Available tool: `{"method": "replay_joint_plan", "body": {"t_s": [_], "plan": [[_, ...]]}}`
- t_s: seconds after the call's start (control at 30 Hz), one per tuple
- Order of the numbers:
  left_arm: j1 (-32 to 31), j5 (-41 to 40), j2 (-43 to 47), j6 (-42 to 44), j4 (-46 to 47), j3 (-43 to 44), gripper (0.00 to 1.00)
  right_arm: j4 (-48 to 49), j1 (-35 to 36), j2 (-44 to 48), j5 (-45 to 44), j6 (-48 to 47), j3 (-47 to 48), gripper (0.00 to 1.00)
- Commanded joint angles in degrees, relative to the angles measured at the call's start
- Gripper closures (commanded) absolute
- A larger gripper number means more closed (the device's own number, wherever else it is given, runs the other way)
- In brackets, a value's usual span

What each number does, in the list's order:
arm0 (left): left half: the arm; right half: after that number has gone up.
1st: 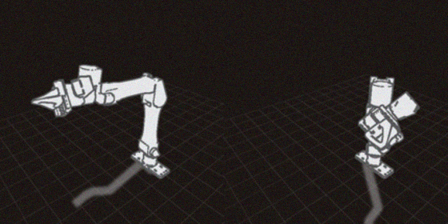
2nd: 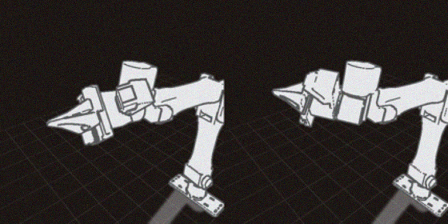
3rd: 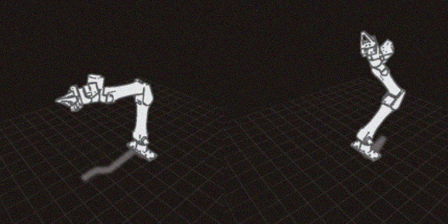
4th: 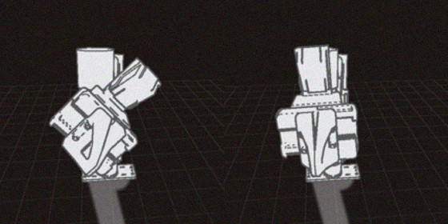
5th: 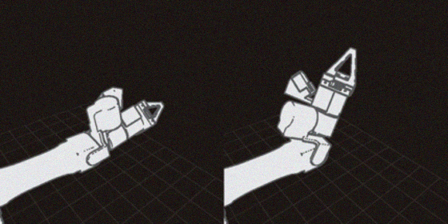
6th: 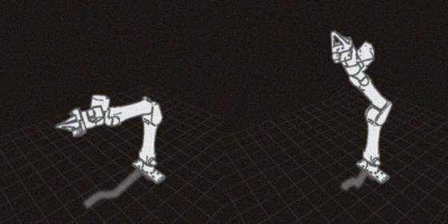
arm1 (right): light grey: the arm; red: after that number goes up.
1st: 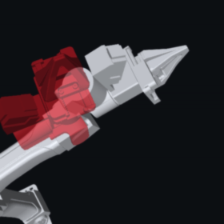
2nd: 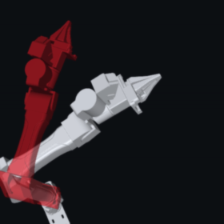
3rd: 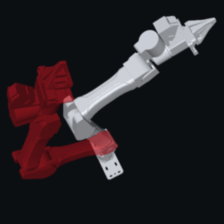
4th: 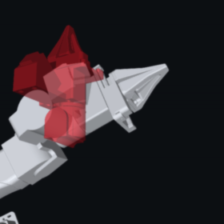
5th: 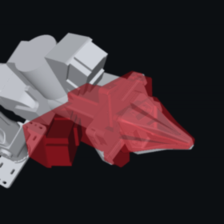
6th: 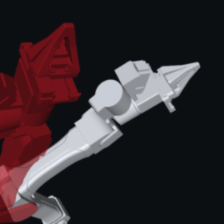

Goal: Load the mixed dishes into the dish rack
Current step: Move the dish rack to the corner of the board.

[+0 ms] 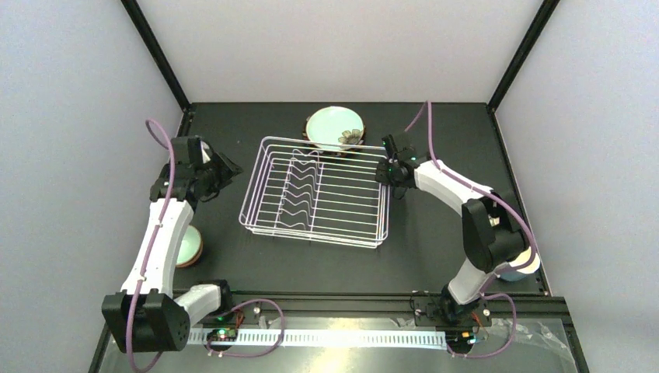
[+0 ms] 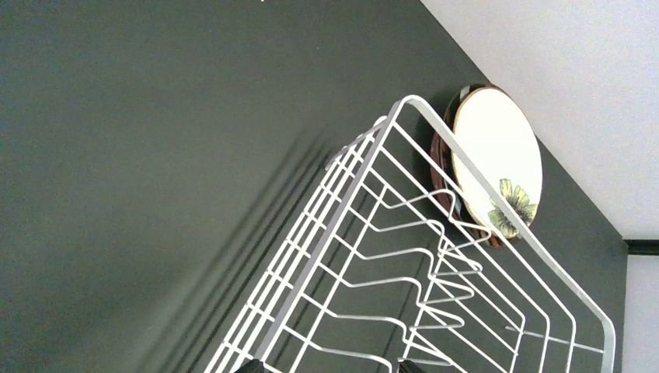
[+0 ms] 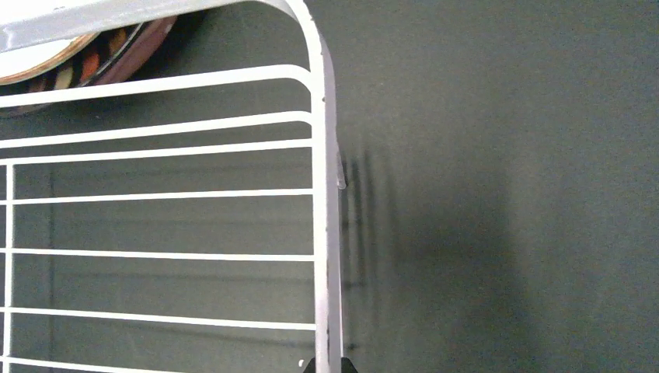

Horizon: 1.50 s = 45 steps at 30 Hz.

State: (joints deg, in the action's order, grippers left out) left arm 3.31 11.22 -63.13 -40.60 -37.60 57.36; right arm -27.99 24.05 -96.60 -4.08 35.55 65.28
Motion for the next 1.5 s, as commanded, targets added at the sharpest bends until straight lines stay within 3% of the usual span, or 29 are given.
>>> {"method": "replay_joint_plan", "body": {"t_s": [0.0, 0.17, 0.3, 0.4, 0.63, 0.67, 0.73, 0.77, 1.47], "plan": [[0.2, 1.2, 1.8, -0.7, -1.2, -1.2, 0.01, 3.9, 1.9, -1.4, -1.7, 4.6, 1.7, 1.0], [0.2, 1.6, 2.8, -1.6, -0.8, -2.6, 0.01, 4.7, 4.3, -3.8, -2.1, 7.0, 3.5, 0.98], [0.2, 1.4, 3.4, -1.5, -1.0, -2.9, 0.01, 4.8, 7.1, -6.4, -2.5, 8.5, 6.2, 0.9], [0.2, 0.9, 3.9, -1.4, -1.5, -2.6, 0.01, 4.3, 8.7, -8.0, -2.9, 9.1, 8.2, 0.75], [0.2, 0.7, 5.3, -2.3, -1.2, -3.2, 0.01, 2.3, 10.1, -9.3, -3.2, 9.1, 11.9, 0.69], [0.2, 0.9, 5.6, -2.7, -0.7, -3.5, 0.01, 2.0, 10.4, -9.6, -3.4, 9.2, 12.6, 0.62], [0.1, 1.5, 6.0, -3.4, 0.3, -4.4, 0.01, 1.4, 10.9, -10.0, -3.7, 9.5, 14.0, 0.31], [0.2, 1.8, 6.2, -3.7, 0.9, -4.8, 0.01, 1.3, 11.1, -10.0, -3.9, 9.6, 14.5, 0.27], [0.1, 2.4, 11.3, -7.6, 3.5, -7.6, 0.01, -5.0, 11.5, -0.2, -13.2, 5.6, 13.8, 0.24]]}}
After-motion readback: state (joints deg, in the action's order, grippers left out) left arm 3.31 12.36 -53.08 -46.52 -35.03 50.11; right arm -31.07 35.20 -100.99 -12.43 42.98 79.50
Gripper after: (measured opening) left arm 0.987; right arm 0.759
